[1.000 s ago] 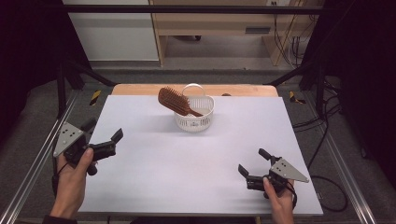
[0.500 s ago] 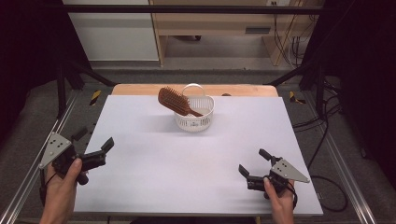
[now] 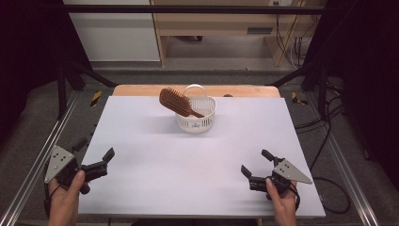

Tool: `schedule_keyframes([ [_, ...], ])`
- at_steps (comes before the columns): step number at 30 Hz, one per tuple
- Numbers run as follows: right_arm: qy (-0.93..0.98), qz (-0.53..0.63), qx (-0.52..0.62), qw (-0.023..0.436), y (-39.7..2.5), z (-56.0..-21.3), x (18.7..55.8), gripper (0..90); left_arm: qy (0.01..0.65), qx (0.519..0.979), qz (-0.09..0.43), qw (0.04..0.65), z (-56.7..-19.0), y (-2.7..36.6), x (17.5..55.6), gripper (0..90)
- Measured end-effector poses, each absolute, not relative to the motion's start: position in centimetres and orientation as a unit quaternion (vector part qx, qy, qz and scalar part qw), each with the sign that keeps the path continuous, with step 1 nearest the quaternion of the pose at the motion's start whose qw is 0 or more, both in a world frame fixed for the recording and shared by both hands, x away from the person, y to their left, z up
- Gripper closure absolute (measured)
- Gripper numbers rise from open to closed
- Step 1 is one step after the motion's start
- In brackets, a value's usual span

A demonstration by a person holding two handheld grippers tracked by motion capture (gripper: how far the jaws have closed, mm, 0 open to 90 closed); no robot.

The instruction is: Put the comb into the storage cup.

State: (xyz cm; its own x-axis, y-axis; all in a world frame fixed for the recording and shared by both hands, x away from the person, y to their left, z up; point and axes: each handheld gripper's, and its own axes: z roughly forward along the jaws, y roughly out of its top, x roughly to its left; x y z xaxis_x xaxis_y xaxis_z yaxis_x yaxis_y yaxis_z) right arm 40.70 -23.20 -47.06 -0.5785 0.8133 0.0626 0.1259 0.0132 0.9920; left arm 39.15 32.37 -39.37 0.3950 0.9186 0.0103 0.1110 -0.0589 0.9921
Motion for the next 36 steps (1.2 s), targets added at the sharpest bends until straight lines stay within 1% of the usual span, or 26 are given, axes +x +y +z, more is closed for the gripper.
schedule_keyframes([
  [3, 0.653, 0.595, 0.360, 0.299, -23.3, -47.1, 40.7, 2.6, 0.405, 0.635, 0.365, 0.548, -40.2, 32.1, 38.8, 1.2],
  [8, 0.654, 0.592, 0.356, 0.309, -23.5, -47.2, 40.8, 2.7, 0.394, 0.643, 0.377, 0.538, -41.3, 32.1, 38.7, 1.2],
  [12, 0.655, 0.590, 0.352, 0.315, -23.6, -47.2, 40.8, 2.6, 0.396, 0.643, 0.377, 0.537, -42.4, 32.3, 38.9, 1.2],
  [19, 0.657, 0.586, 0.353, 0.318, -23.9, -47.3, 40.9, 2.6, 0.405, 0.635, 0.374, 0.541, -44.3, 32.1, 39.3, 1.4],
  [24, 0.659, 0.581, 0.358, 0.317, -24.1, -47.5, 41.1, 2.5, 0.396, 0.647, 0.382, 0.528, -45.3, 31.4, 39.6, 1.4],
  [31, 0.657, 0.580, 0.359, 0.322, -24.5, -47.5, 41.3, 2.8, 0.395, 0.640, 0.383, 0.536, -46.2, 30.8, 39.7, 1.5],
  [36, 0.657, 0.580, 0.358, 0.322, -24.7, -47.5, 41.6, 2.8, 0.377, 0.653, 0.380, 0.536, -46.3, 29.9, 39.5, 1.4],
])
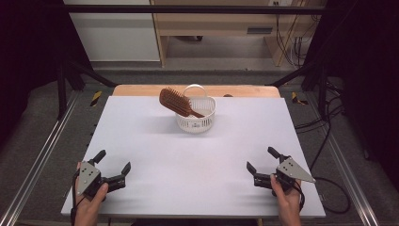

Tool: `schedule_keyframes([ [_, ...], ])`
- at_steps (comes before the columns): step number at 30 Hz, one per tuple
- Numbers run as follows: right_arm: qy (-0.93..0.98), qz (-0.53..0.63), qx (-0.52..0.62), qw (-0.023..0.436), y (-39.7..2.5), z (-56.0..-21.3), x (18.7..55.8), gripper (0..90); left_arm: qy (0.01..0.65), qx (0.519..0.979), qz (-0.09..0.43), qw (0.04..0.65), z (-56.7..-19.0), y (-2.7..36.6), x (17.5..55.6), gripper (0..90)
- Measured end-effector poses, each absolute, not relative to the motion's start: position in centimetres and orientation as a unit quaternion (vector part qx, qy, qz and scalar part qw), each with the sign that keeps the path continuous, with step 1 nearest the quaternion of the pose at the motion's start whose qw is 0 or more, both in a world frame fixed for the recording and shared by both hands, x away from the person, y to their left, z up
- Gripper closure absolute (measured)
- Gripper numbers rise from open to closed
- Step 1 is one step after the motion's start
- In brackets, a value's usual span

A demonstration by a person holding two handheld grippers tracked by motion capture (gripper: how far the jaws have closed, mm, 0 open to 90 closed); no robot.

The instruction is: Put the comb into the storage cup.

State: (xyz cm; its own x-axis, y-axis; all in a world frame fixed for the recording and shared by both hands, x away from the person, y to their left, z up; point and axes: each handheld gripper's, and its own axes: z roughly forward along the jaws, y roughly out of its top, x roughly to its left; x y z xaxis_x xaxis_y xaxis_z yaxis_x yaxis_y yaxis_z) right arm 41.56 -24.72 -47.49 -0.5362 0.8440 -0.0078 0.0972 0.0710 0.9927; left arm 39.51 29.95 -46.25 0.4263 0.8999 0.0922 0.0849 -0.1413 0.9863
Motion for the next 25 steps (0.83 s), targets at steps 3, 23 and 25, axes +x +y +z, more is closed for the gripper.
schedule_keyframes([
  [3, 0.661, 0.578, 0.356, 0.320, -24.8, -47.6, 41.9, 2.8, 0.375, 0.653, 0.373, 0.542, -46.5, 29.5, 39.2, 1.4],
  [23, 0.654, 0.591, 0.354, 0.314, -25.2, -47.8, 42.9, 2.9, 0.397, 0.640, 0.364, 0.549, -46.9, 29.1, 37.7, 2.0],
  [25, 0.651, 0.590, 0.356, 0.317, -25.2, -47.8, 42.9, 3.0, 0.404, 0.631, 0.364, 0.554, -46.9, 29.5, 37.5, 2.0],
])
